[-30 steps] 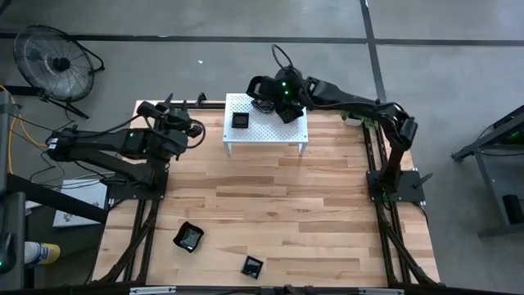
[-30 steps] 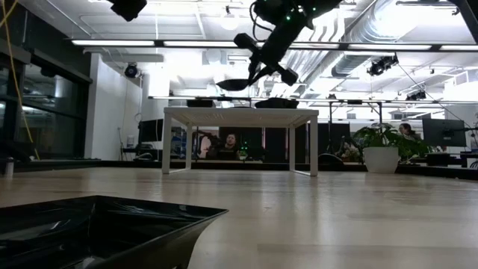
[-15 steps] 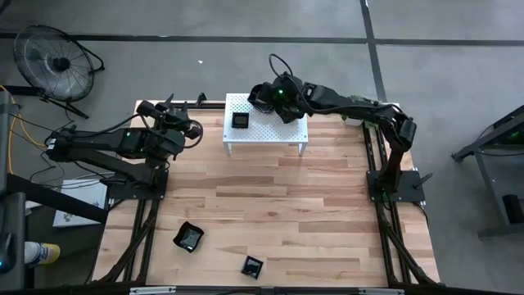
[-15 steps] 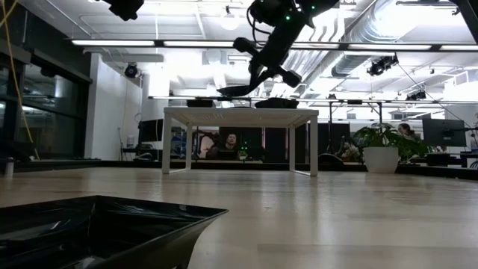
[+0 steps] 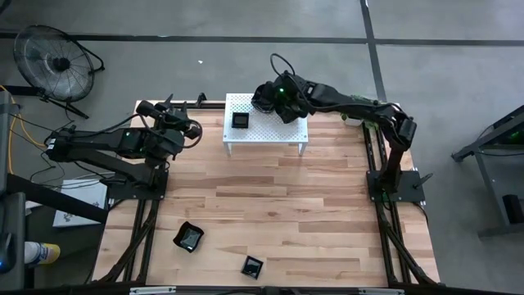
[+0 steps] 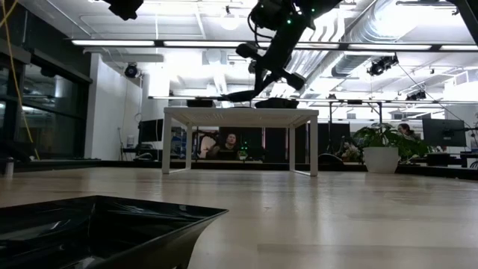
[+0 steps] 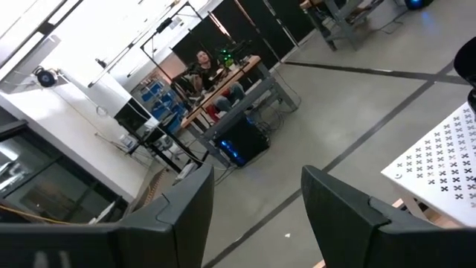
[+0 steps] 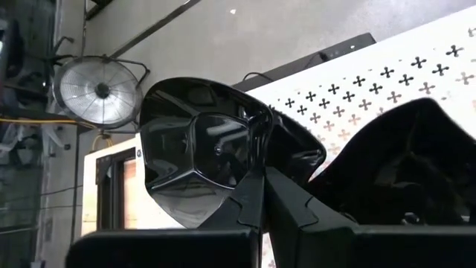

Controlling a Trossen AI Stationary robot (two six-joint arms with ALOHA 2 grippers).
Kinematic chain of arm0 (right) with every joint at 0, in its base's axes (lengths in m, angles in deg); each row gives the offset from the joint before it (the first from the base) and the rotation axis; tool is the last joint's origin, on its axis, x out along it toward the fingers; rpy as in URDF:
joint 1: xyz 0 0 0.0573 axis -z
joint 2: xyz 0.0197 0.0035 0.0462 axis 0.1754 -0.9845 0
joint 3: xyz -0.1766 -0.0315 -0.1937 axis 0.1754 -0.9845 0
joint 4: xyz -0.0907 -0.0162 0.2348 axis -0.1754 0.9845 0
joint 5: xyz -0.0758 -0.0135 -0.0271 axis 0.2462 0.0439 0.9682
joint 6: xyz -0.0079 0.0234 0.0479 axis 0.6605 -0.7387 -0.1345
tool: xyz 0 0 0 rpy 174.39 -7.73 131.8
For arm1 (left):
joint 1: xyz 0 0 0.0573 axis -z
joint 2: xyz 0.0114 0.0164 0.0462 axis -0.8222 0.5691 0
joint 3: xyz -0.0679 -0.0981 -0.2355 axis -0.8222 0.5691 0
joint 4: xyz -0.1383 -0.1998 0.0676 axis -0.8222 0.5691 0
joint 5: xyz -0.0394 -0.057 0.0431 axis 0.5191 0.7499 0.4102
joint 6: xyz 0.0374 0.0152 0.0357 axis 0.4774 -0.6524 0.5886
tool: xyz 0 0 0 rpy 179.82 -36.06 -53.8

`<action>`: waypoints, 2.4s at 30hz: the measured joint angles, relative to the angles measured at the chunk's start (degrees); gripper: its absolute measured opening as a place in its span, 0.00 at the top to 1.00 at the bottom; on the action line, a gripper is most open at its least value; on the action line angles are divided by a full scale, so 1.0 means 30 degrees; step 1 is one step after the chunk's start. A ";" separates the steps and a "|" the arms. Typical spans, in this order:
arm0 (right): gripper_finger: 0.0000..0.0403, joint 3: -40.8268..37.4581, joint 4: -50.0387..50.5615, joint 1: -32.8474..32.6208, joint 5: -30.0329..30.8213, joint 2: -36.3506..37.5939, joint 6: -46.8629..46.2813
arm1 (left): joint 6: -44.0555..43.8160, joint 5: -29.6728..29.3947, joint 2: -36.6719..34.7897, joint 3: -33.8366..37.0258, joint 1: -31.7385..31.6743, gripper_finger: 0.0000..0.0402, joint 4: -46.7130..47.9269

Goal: Pick & Place Mini shaped plates
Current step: Stack the black leaf-shaped plate on top of the black leaf-shaped plate on the shelf, then stack the black square plate on top of the black square plate on the shelf

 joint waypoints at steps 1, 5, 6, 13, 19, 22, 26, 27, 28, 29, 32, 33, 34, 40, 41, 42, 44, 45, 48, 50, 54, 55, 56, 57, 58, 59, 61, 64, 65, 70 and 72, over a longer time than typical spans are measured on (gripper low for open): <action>1.00 0.0000 0.0005 0.0004 -0.0017 0.0000 0.0063 | 0.0000 0.0000 0.0000 0.0000 0.0000 0.51 0.0000; 1.00 0.0000 -0.0032 0.0004 0.0073 0.0000 0.0095 | 0.0012 -0.0066 0.0000 0.0000 0.0000 0.51 0.0000; 1.00 0.0000 -0.0104 0.0004 0.0067 0.0000 0.0102 | 0.0026 -0.0066 0.0007 0.0000 0.0000 0.51 0.0000; 1.00 0.0000 -0.0211 -0.0047 -0.0058 -0.0087 -0.0410 | -0.0005 -0.0071 0.0007 0.0000 0.0000 0.51 0.0000; 1.00 0.0007 -0.0219 -0.0211 0.0080 -0.0283 -0.0728 | -0.0299 -0.0058 0.0007 0.0000 0.0000 0.51 -0.0007; 1.00 0.0007 -0.0246 -0.0302 -0.0083 -0.0461 -0.0736 | -0.0299 -0.0058 0.0007 0.0000 0.0000 0.51 -0.0007; 1.00 0.0001 -0.0177 -0.0302 0.0084 -0.0712 -0.1047 | -0.0299 -0.0051 0.0000 0.0000 0.0000 0.51 -0.0007; 1.00 0.0000 -0.0212 -0.0302 0.0085 -0.0714 -0.1065 | -0.0299 -0.0047 0.0000 0.0000 0.0004 0.51 -0.0007; 1.00 0.0000 -0.0329 -0.0302 0.0079 -0.0714 -0.0983 | -0.0301 -0.0046 0.0000 0.0000 0.0000 0.51 -0.0007; 1.00 0.0003 -0.0407 -0.0288 0.0051 -0.0703 -0.0890 | -0.0304 -0.0049 0.0000 0.0000 0.0002 0.51 -0.0007; 1.00 0.0007 -0.0353 -0.0169 0.0000 -0.0699 -0.0757 | -0.0306 -0.0050 0.0000 0.0000 0.0001 0.51 -0.0007; 1.00 0.0007 -0.0318 -0.0164 0.0000 -0.0699 -0.0733 | -0.0306 -0.0049 0.0000 0.0000 0.0005 0.51 -0.0007; 1.00 0.0007 -0.0315 -0.0164 0.0010 -0.0699 -0.0609 | -0.0302 -0.0051 0.0000 0.0000 0.0000 0.51 -0.0007; 0.98 0.0007 -0.0291 -0.0161 -0.0019 -0.0699 -0.0101 | -0.0284 -0.0058 0.0000 0.0000 0.0004 0.51 -0.0004; 0.97 0.0007 -0.0302 -0.0160 -0.0022 -0.0699 0.0106 | -0.0284 -0.0058 0.0000 0.0000 0.0004 0.51 -0.0003; 0.96 0.0007 -0.0305 -0.0195 -0.0015 -0.0699 0.0286 | -0.0284 -0.0058 0.0000 0.0000 0.0005 0.51 -0.0001; 0.92 0.0007 -0.0298 -0.0266 0.0016 -0.0699 0.0533 | -0.0277 -0.0051 0.0000 0.0000 0.0002 0.51 0.0000; 0.91 0.0007 -0.0291 -0.0299 0.0036 -0.0699 0.0540 | -0.0277 -0.0051 0.0000 0.0000 0.0000 0.51 0.0000; 0.85 0.0007 -0.0310 -0.0302 0.0025 -0.0699 0.0652 | -0.0270 -0.0051 0.0000 0.0000 0.0007 0.51 0.0001; 0.82 0.0007 -0.0328 -0.0302 -0.0127 -0.0699 0.1003 | -0.0270 -0.0051 0.0000 0.0000 0.0000 0.51 0.0074; 0.76 0.0007 -0.0335 -0.0339 -0.0539 -0.0589 0.1394 | -0.0260 -0.0036 0.0000 0.0000 0.0005 0.51 0.0184; 0.75 0.0007 -0.0351 -0.0384 -0.0580 -0.0550 0.1476 | -0.0255 -0.0036 0.0000 0.0000 0.0001 0.51 0.0191; 0.74 0.0007 -0.0364 -0.0428 -0.0583 -0.0478 0.1564 | -0.0255 -0.0036 0.0000 0.0000 0.0001 0.51 0.0238; 0.73 0.0007 -0.0359 -0.0446 -0.0588 -0.0374 0.1731 | -0.0255 -0.0036 0.0000 0.0000 0.0007 0.51 0.0349; 0.72 0.0007 -0.0353 -0.0448 -0.0631 -0.0272 0.1971 | -0.0258 -0.0022 0.0000 0.0000 0.0007 0.51 0.0475; 0.71 0.0007 -0.0361 -0.0452 -0.0745 -0.0172 0.2207 | -0.0277 -0.0015 0.0000 0.0000 0.0007 0.51 0.0557; 0.71 0.0007 -0.0338 -0.0455 -0.1114 0.0124 0.2832 | -0.0284 0.0041 -0.0007 0.0000 0.0006 0.51 0.0585; 0.71 0.0007 -0.0222 -0.0470 -0.1759 0.0685 0.4350 | -0.0288 0.0225 -0.0003 0.0000 0.0007 0.51 0.0568; 0.71 0.0007 -0.0150 -0.0509 -0.2046 0.0914 0.4953 | -0.0291 0.0364 -0.0007 0.0000 0.0003 0.51 0.0572; 0.70 0.0007 0.0350 -0.1072 -0.2747 0.2334 0.8478 | -0.0105 0.1461 -0.0007 0.0000 0.0001 0.51 0.0577; 0.70 0.0007 0.0908 -0.1514 -0.2644 0.2931 0.9776 | 0.0095 0.1997 -0.0005 0.0000 0.0007 0.51 0.0589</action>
